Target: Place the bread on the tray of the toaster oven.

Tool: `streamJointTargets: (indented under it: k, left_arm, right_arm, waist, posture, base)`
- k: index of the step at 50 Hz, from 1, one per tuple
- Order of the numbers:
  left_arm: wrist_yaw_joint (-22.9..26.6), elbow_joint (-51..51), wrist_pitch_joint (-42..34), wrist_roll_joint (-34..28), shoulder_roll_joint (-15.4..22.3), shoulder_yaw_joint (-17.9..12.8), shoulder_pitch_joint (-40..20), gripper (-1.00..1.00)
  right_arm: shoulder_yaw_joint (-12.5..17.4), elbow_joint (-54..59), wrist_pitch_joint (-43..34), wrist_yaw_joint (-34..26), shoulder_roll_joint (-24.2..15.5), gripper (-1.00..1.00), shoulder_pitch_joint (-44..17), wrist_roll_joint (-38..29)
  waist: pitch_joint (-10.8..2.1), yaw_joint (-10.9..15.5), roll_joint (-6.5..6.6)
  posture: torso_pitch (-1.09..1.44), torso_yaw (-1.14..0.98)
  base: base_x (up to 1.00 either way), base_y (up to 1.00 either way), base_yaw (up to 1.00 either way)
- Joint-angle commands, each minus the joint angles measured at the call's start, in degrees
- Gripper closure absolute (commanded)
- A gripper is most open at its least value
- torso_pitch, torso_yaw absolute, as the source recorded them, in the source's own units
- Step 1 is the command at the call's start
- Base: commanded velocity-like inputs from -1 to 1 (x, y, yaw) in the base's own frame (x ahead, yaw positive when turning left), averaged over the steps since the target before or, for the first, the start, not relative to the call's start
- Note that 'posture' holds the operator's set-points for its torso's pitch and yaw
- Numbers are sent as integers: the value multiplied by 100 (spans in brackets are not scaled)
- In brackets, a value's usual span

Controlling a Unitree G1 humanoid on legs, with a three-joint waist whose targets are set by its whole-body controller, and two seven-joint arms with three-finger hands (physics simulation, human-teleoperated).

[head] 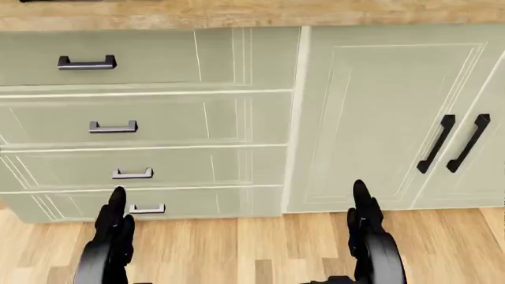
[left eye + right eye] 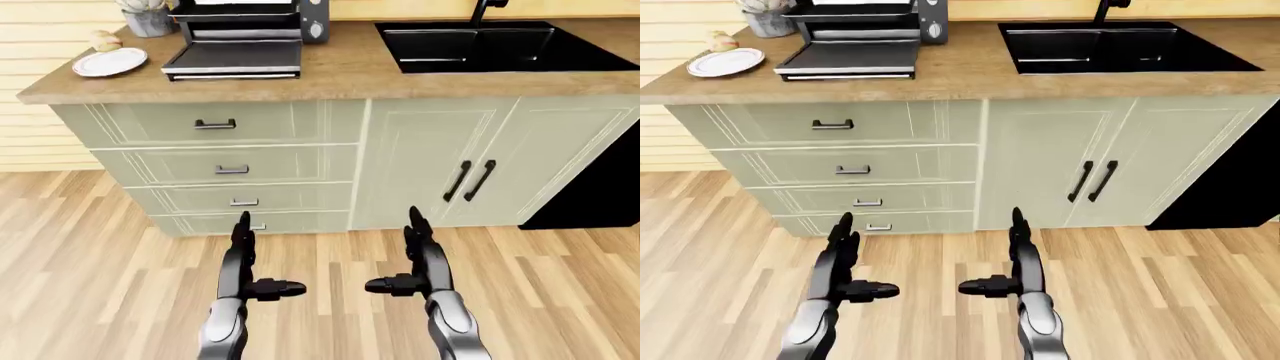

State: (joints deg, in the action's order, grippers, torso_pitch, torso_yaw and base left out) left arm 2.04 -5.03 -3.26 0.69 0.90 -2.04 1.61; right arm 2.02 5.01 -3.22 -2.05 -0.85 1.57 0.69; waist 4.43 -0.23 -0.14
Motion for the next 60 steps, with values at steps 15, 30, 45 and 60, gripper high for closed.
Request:
streamJointTargets:
  k: [15, 30, 45, 60]
  left_arm:
    - [15, 370, 522, 28, 29, -42, -132, -100]
    - [-193, 554, 142, 256, 160, -325, -513, -100]
    - [-328, 1213, -1082, 311, 380, -411, -1435, -100]
    - [-597, 1305, -2162, 343, 683, -565, -2495, -100]
  right_arm:
    - [-4, -413, 358, -27, -22, -100, -147, 29]
    - [43, -520, -95, 173, -65, -100, -621, -136]
    - [110, -1066, -1369, 409, -198, -100, -1717, 4]
    - [215, -1318, -2632, 267, -467, -100, -2850, -83]
  waist:
    - [-453, 47, -21]
    - [-526, 34, -9]
    - [-504, 35, 6]
    - [-487, 46, 10]
  posture:
    - [0, 0]
    - [0, 0]
    - [0, 0]
    - [0, 0]
  base:
    - [0, 0, 0]
    - [0, 0, 0]
    - [0, 0, 0]
    - [0, 0, 0]
